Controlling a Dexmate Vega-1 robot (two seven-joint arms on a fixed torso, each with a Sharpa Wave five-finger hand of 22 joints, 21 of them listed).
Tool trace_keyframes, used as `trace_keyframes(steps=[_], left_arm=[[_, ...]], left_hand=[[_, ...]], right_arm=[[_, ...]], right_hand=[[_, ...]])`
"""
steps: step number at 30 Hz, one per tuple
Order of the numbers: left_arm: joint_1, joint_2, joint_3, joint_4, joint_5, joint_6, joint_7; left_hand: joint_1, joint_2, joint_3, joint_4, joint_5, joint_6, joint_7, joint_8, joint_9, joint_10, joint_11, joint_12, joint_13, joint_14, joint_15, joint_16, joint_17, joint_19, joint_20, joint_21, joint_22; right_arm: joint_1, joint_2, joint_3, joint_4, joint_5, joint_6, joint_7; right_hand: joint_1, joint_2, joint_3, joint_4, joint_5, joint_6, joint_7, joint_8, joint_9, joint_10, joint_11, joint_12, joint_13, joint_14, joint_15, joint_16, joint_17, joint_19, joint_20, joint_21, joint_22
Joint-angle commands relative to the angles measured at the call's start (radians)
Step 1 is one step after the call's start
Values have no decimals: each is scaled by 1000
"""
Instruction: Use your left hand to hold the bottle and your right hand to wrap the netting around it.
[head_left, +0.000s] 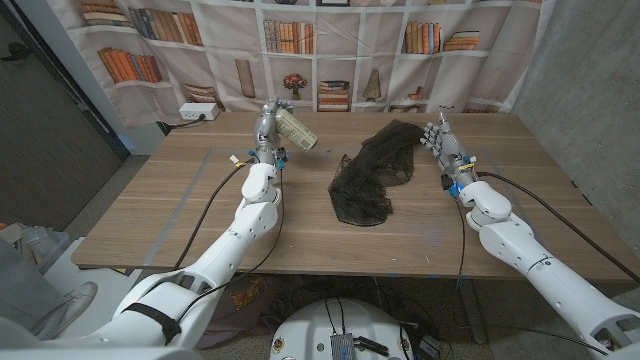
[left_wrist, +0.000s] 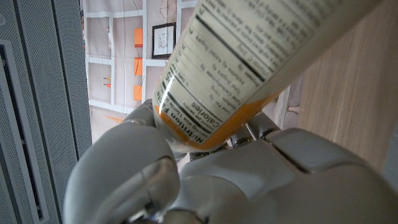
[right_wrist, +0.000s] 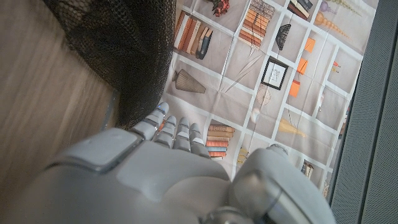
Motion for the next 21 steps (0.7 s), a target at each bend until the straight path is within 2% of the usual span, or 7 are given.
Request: trace_keyframes(steps=[1,5,11,14,18,21], left_arm=[[45,3,-36,-39,-87,-4,-66],[52,-2,-48,-25,-106,-25,-91],[61,-26,-69,-10,-154,-53,-128],[53,-41,-81,22,-182,-82,-181],[53,-46,-89,33,-193,-97,-201],[59,-50,-96,29,-199,-107,-204]], left_hand=[[-53,65,106,98,3,-2,-1,6,-1,3,-1,3,-2,-1,-145,-7,3,-8,-28,10,-1],[-53,65,108,98,3,3,5,7,-5,5,4,3,-5,-1,-143,-9,5,-8,-28,12,-2],[-53,65,109,98,2,4,7,9,-7,6,6,2,-9,-2,-144,-11,7,-10,-28,14,-4],[-53,64,110,98,1,0,3,10,-7,3,9,2,-10,-3,-143,-13,8,-11,-28,15,-5],[-53,64,111,98,1,0,5,10,-8,1,8,2,-11,-4,-143,-15,10,-14,-29,16,-6],[-54,64,111,98,0,2,6,12,-10,11,11,5,-13,-3,-142,-16,11,-14,-30,18,-7]], right_arm=[[-59,-46,-1,-140,-48,-74,-86],[-75,-52,-1,-168,-58,-80,-99],[-98,-92,-9,-249,-100,-157,-145],[-100,-97,-13,-265,-108,-172,-150],[-105,-109,-18,-297,-138,-196,-173],[-110,-124,-20,-318,-150,-213,-173]], right_hand=[[11,-1,-1,-7,-2,-1,2,2,6,7,0,7,2,6,7,-1,3,4,-2,1,1],[15,1,1,-9,-2,-2,3,2,6,7,3,7,2,8,7,-1,3,11,0,3,1],[25,3,5,-15,-1,-3,7,3,6,12,3,9,2,12,12,1,3,18,7,5,1],[43,-1,9,-27,-3,-3,12,5,6,32,18,16,3,35,24,8,3,34,15,10,1],[57,-4,13,-37,-4,-2,16,6,6,47,20,21,3,50,25,11,3,43,19,12,1],[78,-8,18,-52,-7,2,16,9,6,98,14,38,5,21,51,-3,5,16,41,1,4]])
